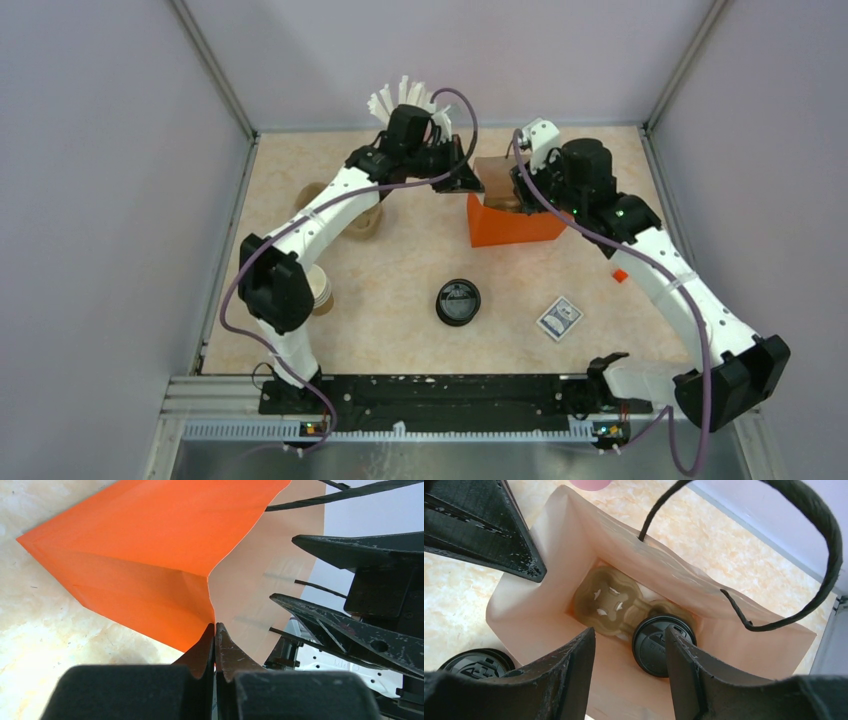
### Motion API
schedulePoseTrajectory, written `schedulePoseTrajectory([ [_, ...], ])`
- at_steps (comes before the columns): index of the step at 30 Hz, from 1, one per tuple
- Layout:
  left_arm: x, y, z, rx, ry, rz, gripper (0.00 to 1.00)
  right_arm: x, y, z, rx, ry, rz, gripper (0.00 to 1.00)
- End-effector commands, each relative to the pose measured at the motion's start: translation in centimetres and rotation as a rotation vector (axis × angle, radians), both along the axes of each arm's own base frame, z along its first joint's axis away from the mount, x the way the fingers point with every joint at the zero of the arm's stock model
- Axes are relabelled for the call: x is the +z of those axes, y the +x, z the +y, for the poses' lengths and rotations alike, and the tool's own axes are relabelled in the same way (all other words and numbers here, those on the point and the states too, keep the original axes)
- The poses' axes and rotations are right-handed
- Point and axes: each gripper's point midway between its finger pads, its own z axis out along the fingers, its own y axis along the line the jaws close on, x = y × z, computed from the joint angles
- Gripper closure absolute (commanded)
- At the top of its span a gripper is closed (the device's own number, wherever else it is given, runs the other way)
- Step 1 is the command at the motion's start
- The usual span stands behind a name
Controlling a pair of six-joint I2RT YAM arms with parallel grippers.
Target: Pack the takeout coffee
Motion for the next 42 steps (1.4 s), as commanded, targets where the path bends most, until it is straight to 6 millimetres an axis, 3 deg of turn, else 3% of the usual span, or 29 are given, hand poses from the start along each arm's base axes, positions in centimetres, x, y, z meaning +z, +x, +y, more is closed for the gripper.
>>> schedulePoseTrajectory([
  [1,1.1,0.5,0.3,0.014,0.009,0.01,1.0,1.5,1.0,-0.8,-0.073,0.028,-0.036,0.47],
  [10,1.2,1.8,0.5,0.037,0.01,0.011,0.91,1.2,2.9,-0.9,-0.124,0.004,-0.035,0.47],
  [18,1.5,2.7,0.9,0.047,0.012,-0.008,0.82,2.5,4.8,-0.5,-0.141,0.009,-0.065,0.47],
  [29,3.2,3.5,2.4,0.057,0.009,-0.071,0.68,2.8,7.0,-0.4,-0.171,0.005,-0.115,0.47],
  [42,4.6,3.5,4.8,0.083,0.021,-0.126,0.65,5.1,8.5,-0.6,-0.19,-0.004,-0.212,0.47],
])
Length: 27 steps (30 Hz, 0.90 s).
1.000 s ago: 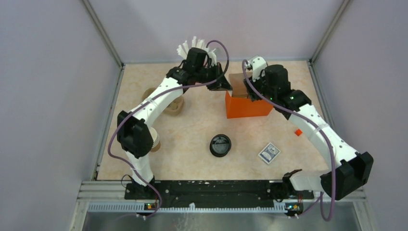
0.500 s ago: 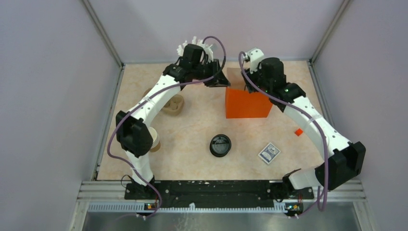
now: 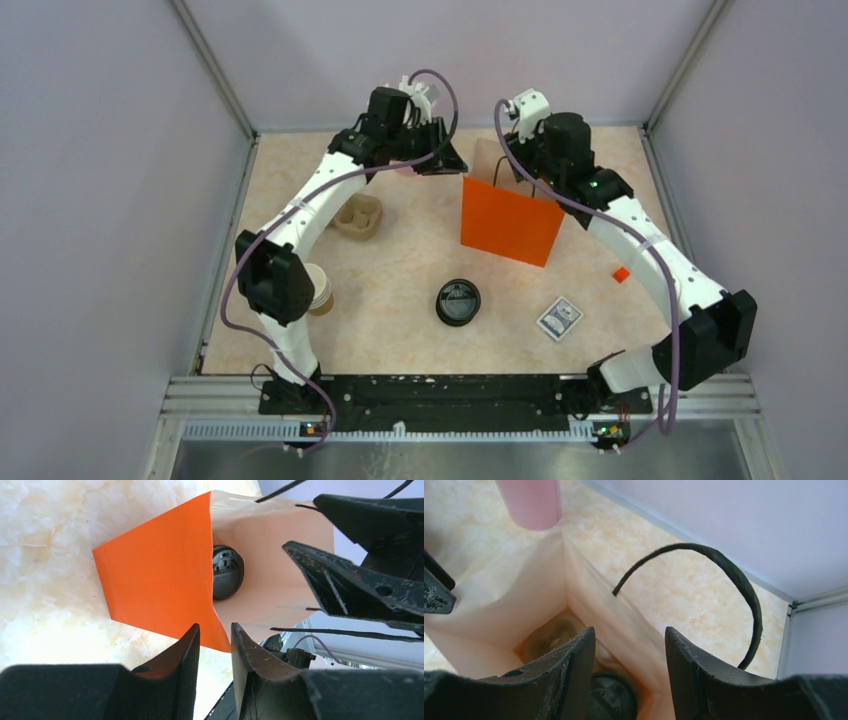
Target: Pack the takeout coffee
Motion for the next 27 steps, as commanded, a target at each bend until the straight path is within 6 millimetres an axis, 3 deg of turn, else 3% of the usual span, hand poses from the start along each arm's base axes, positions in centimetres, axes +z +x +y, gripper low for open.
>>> schedulePoseTrajectory([
  [1,3.7,-0.8,1.1,0.002,-0.02,-0.097,0.65,4.2,1.8,-0.6,-0.044,0.025,-0.146,0.47],
  [7,3.9,-1.0,1.6,0.008,-0.018,-0.103,0.65,5.0,2.0,0.0,0.026,-0.013,-0.226,0.47],
  [15,4.9,-1.0,2.8,0.04,-0.003,-0.137,0.64,7.8,1.9,-0.1,0.049,-0.024,-0.335,0.47],
  [19,5.3,-1.0,3.4,0.065,0.006,-0.144,0.55,8.8,2.4,-0.2,0.047,-0.049,-0.375,0.47],
  [27,6.6,-1.3,4.5,0.094,0.017,-0.186,0.52,12.9,2.3,-0.7,0.037,-0.074,-0.471,0.47],
])
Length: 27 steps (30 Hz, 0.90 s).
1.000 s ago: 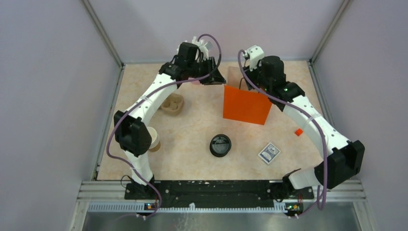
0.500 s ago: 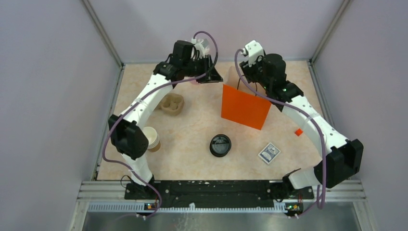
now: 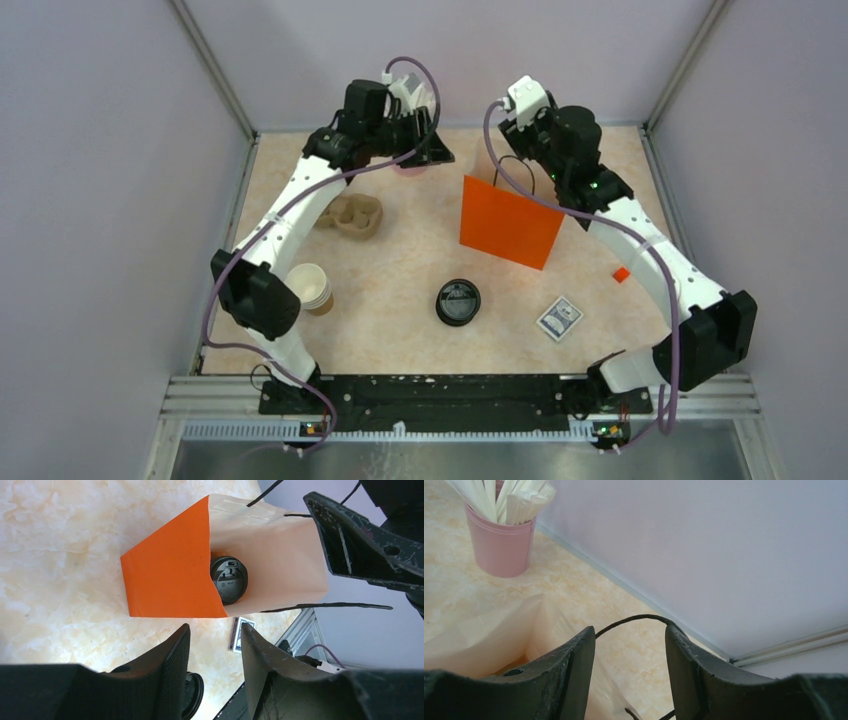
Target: Pack the takeout coffee
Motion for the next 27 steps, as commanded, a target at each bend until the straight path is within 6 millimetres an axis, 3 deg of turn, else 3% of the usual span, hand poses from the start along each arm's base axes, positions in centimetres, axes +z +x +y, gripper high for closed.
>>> schedulePoseTrajectory([
  [1,3.3,-0.8,1.3,0.02,-0.01,-0.098,0.52,7.6,-0.5,-1.1,-0.015,0.034,-0.185,0.47],
  [7,4.0,-0.9,2.3,0.051,0.004,-0.129,0.49,9.5,-0.5,-0.8,-0.002,0.064,-0.197,0.47],
  [10,4.6,-0.8,3.0,0.072,0.015,-0.152,0.42,11.0,-0.9,-0.9,-0.008,0.125,-0.2,0.46],
  [12,4.9,-0.6,3.7,0.098,0.028,-0.169,0.22,11.9,-1.2,-1.2,-0.035,0.198,-0.175,0.44],
  [14,5.3,-0.4,4.4,0.124,0.039,-0.191,0.03,12.8,-1.8,-1.2,-0.048,0.295,-0.129,0.34],
  [18,6.3,1.1,6.4,0.224,0.082,-0.249,0.01,14.0,-4.6,-1.0,-0.027,0.454,-0.027,0.08],
  [24,7.3,5.0,11.6,0.435,0.217,-0.343,0.01,14.6,-10.2,-2.8,-0.042,0.609,0.046,0.06],
  [27,5.9,7.3,13.9,0.483,0.21,-0.289,0.01,15.6,-13.8,-3.1,0.022,0.691,0.042,0.06],
])
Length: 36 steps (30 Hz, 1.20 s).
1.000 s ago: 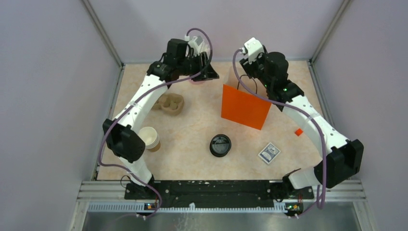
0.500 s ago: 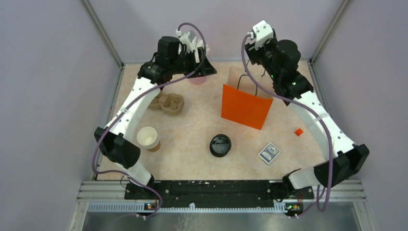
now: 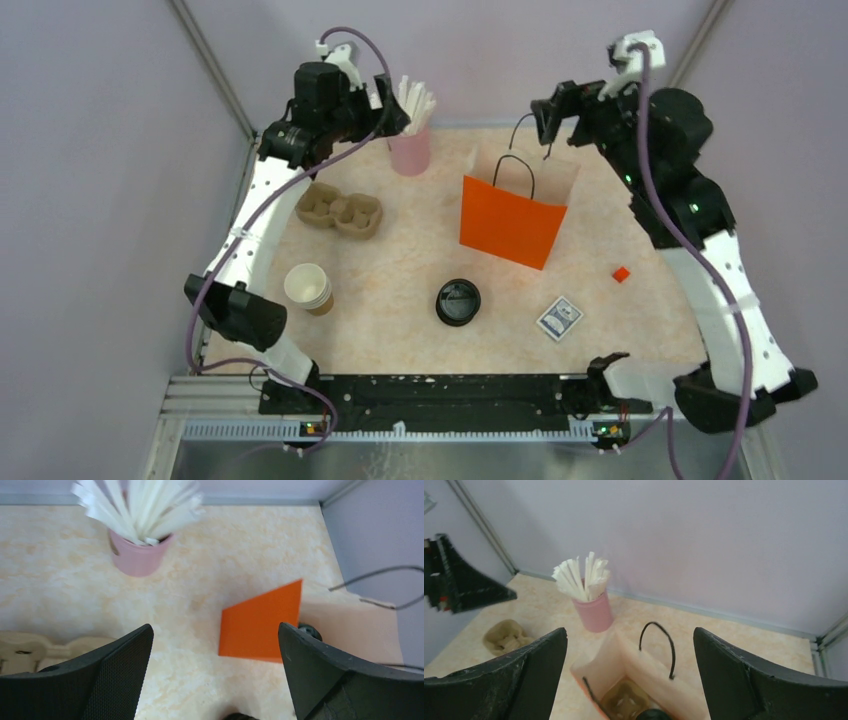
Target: Pack the takeout coffee
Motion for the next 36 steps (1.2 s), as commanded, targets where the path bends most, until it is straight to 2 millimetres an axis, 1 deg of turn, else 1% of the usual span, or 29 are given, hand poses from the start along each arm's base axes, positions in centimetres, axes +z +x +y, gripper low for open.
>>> schedulePoseTrajectory([
  [1,0.6,4.2,4.8,0.137,0.014,-0.042,0.01,2.3,-6.5,-1.6,0.049,0.209,-0.021,0.06],
  [2,-0.3,5.0,4.8,0.123,0.02,-0.035,0.01,2.6,-7.4,-2.0,0.053,0.24,-0.038,0.06],
  [4,-1.7,6.4,4.6,0.099,0.05,-0.027,0.06,3.2,-9.7,-3.3,0.041,0.305,-0.071,0.05],
  [6,-2.9,7.6,4.2,0.08,0.065,-0.014,0.13,2.5,-10.7,-4.2,0.011,0.331,-0.057,0.05],
  [8,-3.9,8.6,3.7,0.056,0.073,-0.001,0.23,2.0,-11.4,-4.8,0.002,0.307,-0.053,0.06],
  [9,-4.2,9.1,3.4,0.044,0.078,-0.005,0.29,1.8,-11.8,-4.9,0.003,0.289,-0.051,0.06],
  [12,-3.8,10.3,2.6,0.021,0.071,-0.057,0.45,1.2,-12.2,-5.4,-0.006,0.233,-0.029,0.07],
  [15,-3.3,11.3,2.0,0.023,0.065,-0.086,0.5,0.5,-12.4,-5.7,-0.018,0.194,-0.009,0.07],
  [19,-4.3,11.7,0.1,-0.031,0.047,-0.087,0.5,-0.2,-12.2,-5.6,-0.022,0.185,0.011,0.07],
  [21,-4.9,11.8,-0.4,-0.04,0.043,-0.074,0.5,-0.5,-12.0,-5.4,-0.018,0.188,0.014,0.07],
  [25,-6.0,12.3,-0.4,-0.028,0.045,-0.057,0.5,-0.5,-11.6,-5.1,-0.012,0.196,0.016,0.07],
  [28,-6.4,12.8,-0.5,-0.026,0.046,-0.06,0.5,-0.5,-11.4,-5.1,-0.013,0.195,0.017,0.08],
  [32,-7.4,13.6,-0.1,0.003,0.061,-0.04,0.49,-0.5,-11.3,-5.2,-0.022,0.193,0.019,0.08],
  [36,-8.1,14.0,0.2,0.017,0.083,-0.035,0.48,-0.5,-11.3,-5.5,-0.036,0.194,0.021,0.08],
])
